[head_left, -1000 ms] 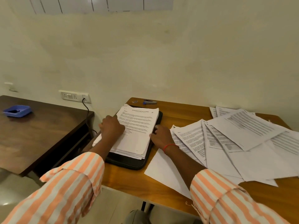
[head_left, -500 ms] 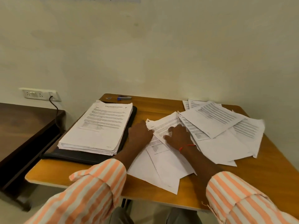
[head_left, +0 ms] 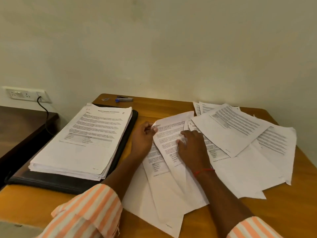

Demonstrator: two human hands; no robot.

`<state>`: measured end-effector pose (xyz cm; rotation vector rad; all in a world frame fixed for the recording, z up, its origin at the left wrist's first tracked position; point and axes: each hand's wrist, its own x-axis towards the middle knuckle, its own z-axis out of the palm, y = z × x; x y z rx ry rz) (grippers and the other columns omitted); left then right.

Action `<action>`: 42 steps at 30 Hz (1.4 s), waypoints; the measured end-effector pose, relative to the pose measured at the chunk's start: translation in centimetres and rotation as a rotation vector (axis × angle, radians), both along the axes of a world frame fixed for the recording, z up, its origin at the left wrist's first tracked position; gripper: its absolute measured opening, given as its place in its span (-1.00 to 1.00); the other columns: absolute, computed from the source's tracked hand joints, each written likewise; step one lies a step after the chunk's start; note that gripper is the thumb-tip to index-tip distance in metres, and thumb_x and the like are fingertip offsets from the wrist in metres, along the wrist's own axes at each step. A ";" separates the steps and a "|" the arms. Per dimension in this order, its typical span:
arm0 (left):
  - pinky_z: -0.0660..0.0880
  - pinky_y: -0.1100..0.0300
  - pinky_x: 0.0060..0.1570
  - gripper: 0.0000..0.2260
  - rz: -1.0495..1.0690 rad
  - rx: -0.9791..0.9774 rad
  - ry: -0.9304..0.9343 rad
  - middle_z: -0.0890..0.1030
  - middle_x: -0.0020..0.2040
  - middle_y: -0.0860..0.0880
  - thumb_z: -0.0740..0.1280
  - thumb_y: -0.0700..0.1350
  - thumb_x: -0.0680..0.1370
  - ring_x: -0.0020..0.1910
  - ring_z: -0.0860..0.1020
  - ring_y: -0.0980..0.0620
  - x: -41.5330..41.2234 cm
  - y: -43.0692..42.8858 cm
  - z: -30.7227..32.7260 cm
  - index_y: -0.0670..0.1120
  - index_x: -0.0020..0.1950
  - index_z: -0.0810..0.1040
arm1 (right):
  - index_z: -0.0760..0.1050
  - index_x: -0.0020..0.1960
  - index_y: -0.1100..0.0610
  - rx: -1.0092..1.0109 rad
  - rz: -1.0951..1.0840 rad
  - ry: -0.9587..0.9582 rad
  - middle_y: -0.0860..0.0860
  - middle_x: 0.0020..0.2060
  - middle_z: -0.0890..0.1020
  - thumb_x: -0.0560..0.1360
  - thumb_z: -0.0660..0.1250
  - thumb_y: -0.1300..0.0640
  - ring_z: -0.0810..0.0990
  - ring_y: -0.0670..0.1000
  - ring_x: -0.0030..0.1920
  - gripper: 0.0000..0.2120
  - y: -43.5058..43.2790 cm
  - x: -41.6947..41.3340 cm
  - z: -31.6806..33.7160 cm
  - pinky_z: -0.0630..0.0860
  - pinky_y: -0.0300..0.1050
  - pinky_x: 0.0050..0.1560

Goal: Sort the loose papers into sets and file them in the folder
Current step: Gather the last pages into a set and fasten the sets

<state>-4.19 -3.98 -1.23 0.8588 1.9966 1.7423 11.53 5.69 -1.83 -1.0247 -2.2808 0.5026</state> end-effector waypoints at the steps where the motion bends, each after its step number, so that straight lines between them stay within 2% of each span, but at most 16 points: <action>1: 0.68 0.00 -0.08 -0.92 -0.026 0.040 -0.075 0.72 -0.05 -0.01 0.36 -0.08 0.63 -0.11 0.72 0.01 -0.3 0.0 0.2 -0.06 0.07 0.60 | 0.55 0.25 0.12 -0.006 0.009 0.043 0.11 0.15 0.57 0.52 0.41 0.07 0.45 0.12 0.22 -0.68 0.3 0.0 -0.1 0.47 0.03 0.20; 5: 0.66 -0.03 0.03 -0.86 -0.101 0.132 -0.368 0.72 -0.01 -0.12 0.32 -0.14 0.64 -0.01 0.72 -0.14 -0.9 -0.2 1.2 -0.19 0.11 0.58 | 0.51 0.30 0.13 0.014 0.009 0.140 0.11 0.22 0.54 0.52 0.43 0.06 0.42 0.10 0.28 -0.62 0.9 -0.4 0.1 0.42 -0.02 0.26; 10: 0.65 0.05 0.04 -0.76 -0.255 0.100 -0.265 0.72 0.03 -0.10 0.20 -0.06 0.70 0.03 0.70 -0.09 -1.3 -0.2 2.0 -0.12 0.15 0.62 | 0.39 0.45 0.08 -0.039 0.060 0.066 0.08 0.39 0.42 0.47 0.39 -0.26 0.33 0.10 0.42 -0.33 0.7 -0.7 0.4 0.33 0.14 0.40; 12: 0.62 0.13 0.00 -0.78 -0.177 -0.022 -0.008 0.70 0.05 -0.02 0.19 -0.05 0.71 0.01 0.68 0.00 -2.2 -0.5 2.1 -0.02 0.19 0.62 | 0.30 0.50 0.01 -0.052 0.117 -0.045 0.03 0.46 0.34 0.38 0.27 -0.50 0.26 0.07 0.47 -0.13 0.1 -0.8 0.7 0.23 0.18 0.45; 14: 0.51 0.17 -0.01 -0.82 -0.004 -0.362 0.370 0.65 0.11 0.04 0.26 -0.02 0.67 -0.01 0.62 0.11 -3.3 -0.8 1.8 0.04 0.23 0.59 | 0.25 0.51 -0.01 -0.039 0.164 -0.225 0.00 0.47 0.29 0.29 0.20 -0.61 0.22 0.07 0.48 -0.02 -1.2 -1.1 0.7 0.16 0.19 0.45; 17: 0.47 0.09 0.10 -0.56 0.014 -0.782 0.547 0.57 0.27 -0.06 0.37 0.17 0.57 0.19 0.57 -0.07 -3.7 -1.2 1.3 -0.03 0.36 0.52 | 0.38 0.39 0.07 0.048 0.156 -0.371 0.07 0.29 0.42 0.42 0.32 -0.41 0.38 0.12 0.31 -0.26 -3.0 -1.7 -0.1 0.33 0.10 0.29; 20: 0.45 0.03 0.26 -0.44 0.005 -0.859 0.597 0.51 0.35 -0.10 0.40 0.23 0.53 0.31 0.51 -0.13 -3.7 -1.2 1.1 -0.05 0.42 0.44 | 0.51 0.15 0.14 0.055 0.166 -0.228 0.09 0.02 0.57 0.53 0.32 0.04 0.56 0.09 0.03 -0.75 -2.9 -1.7 -0.3 0.47 -0.07 -0.03; 22: 0.46 0.03 0.27 -0.44 0.005 -0.870 0.605 0.51 0.32 -0.10 0.43 0.23 0.51 0.29 0.52 -0.12 -3.8 -1.3 1.1 -0.06 0.39 0.45 | 0.52 0.03 0.17 -0.023 0.133 -0.133 0.08 -0.14 0.59 0.53 0.28 0.16 0.55 0.04 -0.15 -0.88 -2.5 -1.6 0.0 0.39 -0.16 -0.20; 25: 0.50 0.10 0.15 -0.58 -0.045 -0.801 0.506 0.59 0.14 -0.06 0.49 0.15 0.49 0.11 0.57 -0.06 -3.9 -1.6 1.1 -0.05 0.21 0.52 | 0.46 -0.07 0.17 -0.091 0.018 0.092 0.01 -0.31 0.51 0.51 0.31 0.21 0.49 0.02 -0.27 -0.96 -2.0 -1.3 0.3 0.34 -0.19 -0.31; 28: 0.55 0.05 0.13 -0.73 -0.050 -0.661 0.363 0.60 0.01 -0.02 0.53 0.00 0.49 0.03 0.60 -0.05 -4.2 -1.8 1.3 -0.02 0.05 0.51 | 0.39 -0.09 0.13 -0.114 -0.046 0.172 0.05 -0.24 0.57 0.53 0.32 0.21 0.57 0.06 -0.21 -0.90 -1.8 -1.2 0.5 0.57 -0.01 -0.18; 30: 0.52 0.13 0.04 -0.79 -0.049 -0.579 0.315 0.59 -0.06 0.01 0.51 -0.08 0.51 -0.02 0.60 -0.03 -4.3 -1.8 1.2 -0.01 0.00 0.50 | 0.37 -0.10 0.12 -0.096 -0.046 0.187 0.05 -0.26 0.56 0.53 0.32 0.21 0.57 0.07 -0.22 -0.88 -1.8 -1.1 0.5 0.60 0.06 -0.16; 33: 0.55 0.17 -0.08 -0.88 -0.029 -0.385 0.176 0.63 -0.09 0.00 0.45 -0.12 0.56 -0.09 0.65 0.01 -4.1 -1.9 1.2 -0.03 -0.03 0.52 | 0.39 0.02 0.12 -0.063 -0.042 0.217 0.04 -0.19 0.58 0.53 0.31 0.20 0.61 0.09 -0.14 -0.89 -1.9 -1.0 0.6 0.52 -0.06 -0.17; 35: 0.66 0.09 -0.09 -0.92 -0.056 -0.209 -0.052 0.70 -0.05 -0.08 0.42 -0.13 0.59 -0.10 0.72 -0.04 -3.6 -1.9 1.4 -0.06 0.00 0.53 | 0.39 0.22 0.12 -0.028 -0.027 0.219 0.07 -0.03 0.60 0.53 0.34 0.12 0.61 0.08 -0.01 -0.71 -2.1 -0.8 0.9 0.48 -0.12 -0.11; 38: 0.67 0.12 -0.11 -0.92 -0.196 0.036 -0.454 0.68 0.03 -0.19 0.37 -0.22 0.61 -0.03 0.72 -0.12 -2.4 -1.7 2.0 -0.19 0.06 0.52 | 0.26 0.43 0.08 0.033 0.073 0.093 0.05 0.25 0.48 0.48 0.36 -0.29 0.49 0.04 0.23 -0.30 -3.1 -1.2 1.3 0.53 -0.05 0.06; 40: 0.66 0.12 -0.07 -0.92 -0.299 0.132 -0.580 0.66 0.03 -0.20 0.32 -0.23 0.63 -0.01 0.70 -0.12 -1.7 -1.4 2.3 -0.21 0.09 0.52 | 0.18 0.51 0.08 0.057 0.109 -0.056 0.06 0.36 0.40 0.36 0.30 -0.50 0.39 0.05 0.35 -0.06 -4.0 -1.6 0.9 0.45 -0.02 0.23; 42: 0.67 0.11 -0.02 -0.86 -0.342 0.152 -0.585 0.67 0.03 -0.17 0.26 -0.18 0.67 -0.01 0.70 -0.13 -1.3 -1.3 2.5 -0.22 0.15 0.54 | 0.19 0.52 0.10 0.080 0.109 -0.167 0.09 0.39 0.40 0.40 0.35 -0.40 0.37 0.10 0.39 -0.10 -4.3 -1.8 0.3 0.39 -0.01 0.32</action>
